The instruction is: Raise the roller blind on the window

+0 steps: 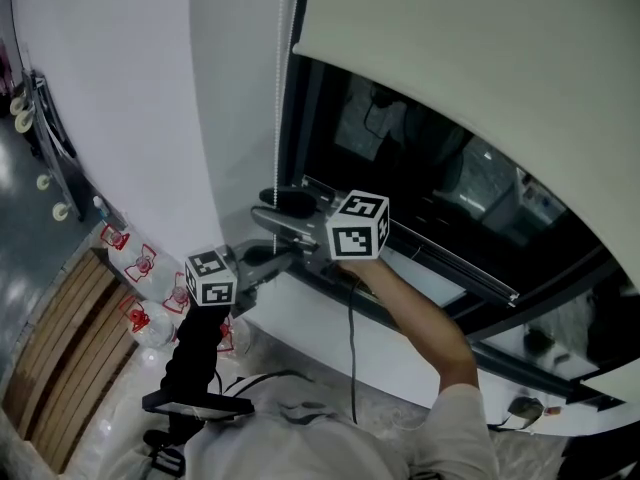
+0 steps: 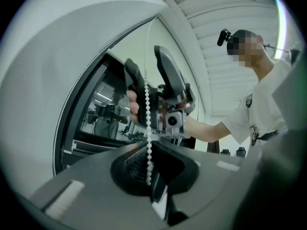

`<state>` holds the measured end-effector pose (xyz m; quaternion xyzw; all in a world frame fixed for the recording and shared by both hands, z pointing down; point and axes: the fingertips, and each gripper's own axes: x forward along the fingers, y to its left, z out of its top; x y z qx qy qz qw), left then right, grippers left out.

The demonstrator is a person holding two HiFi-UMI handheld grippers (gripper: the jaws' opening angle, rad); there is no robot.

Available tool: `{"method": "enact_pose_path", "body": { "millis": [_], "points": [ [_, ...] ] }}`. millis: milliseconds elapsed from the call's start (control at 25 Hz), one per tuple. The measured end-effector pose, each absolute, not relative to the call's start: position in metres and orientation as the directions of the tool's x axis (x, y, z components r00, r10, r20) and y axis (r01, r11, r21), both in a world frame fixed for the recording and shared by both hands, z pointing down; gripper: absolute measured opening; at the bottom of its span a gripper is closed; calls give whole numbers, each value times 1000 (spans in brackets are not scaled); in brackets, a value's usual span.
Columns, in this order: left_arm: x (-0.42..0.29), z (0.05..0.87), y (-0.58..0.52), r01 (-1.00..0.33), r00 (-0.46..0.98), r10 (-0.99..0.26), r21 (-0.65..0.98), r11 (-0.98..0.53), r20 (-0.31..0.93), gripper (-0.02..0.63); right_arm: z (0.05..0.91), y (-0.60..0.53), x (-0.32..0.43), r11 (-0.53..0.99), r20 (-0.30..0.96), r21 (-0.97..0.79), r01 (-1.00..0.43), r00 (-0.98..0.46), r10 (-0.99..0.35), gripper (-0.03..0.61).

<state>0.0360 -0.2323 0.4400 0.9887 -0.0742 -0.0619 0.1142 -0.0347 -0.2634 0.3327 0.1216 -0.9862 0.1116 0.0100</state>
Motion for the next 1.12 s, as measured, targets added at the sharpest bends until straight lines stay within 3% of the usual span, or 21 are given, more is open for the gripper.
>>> {"method": "enact_pose_path", "body": {
  "millis": [120,360,640,760,960,1120],
  "points": [
    [36,439,-231,-129,982,-157,232,-964,-107,0,277,-283,-25,947,-55,-188,-260,-960,-274,187],
    [37,440,-230,-131,982,-159,238,-962,-101,0,158,-298,-18,965,-201,-68,-252,-944,-261,187],
    [35,440,-230,-137,982,-164,237,-962,-98,0,92,-296,-19,968,-264,-12,-251,-933,-245,142],
    [34,441,-231,-141,981,-167,236,-962,-96,0,84,-296,-22,969,-264,-1,-247,-935,-239,71],
    [31,440,-232,-146,981,-172,239,-960,-94,0,78,-302,-25,966,-257,-13,-257,-933,-251,24],
    [29,442,-233,-147,981,-174,245,-958,-91,0,79,-304,-20,964,-271,-63,-260,-925,-267,17]
  ]
}}
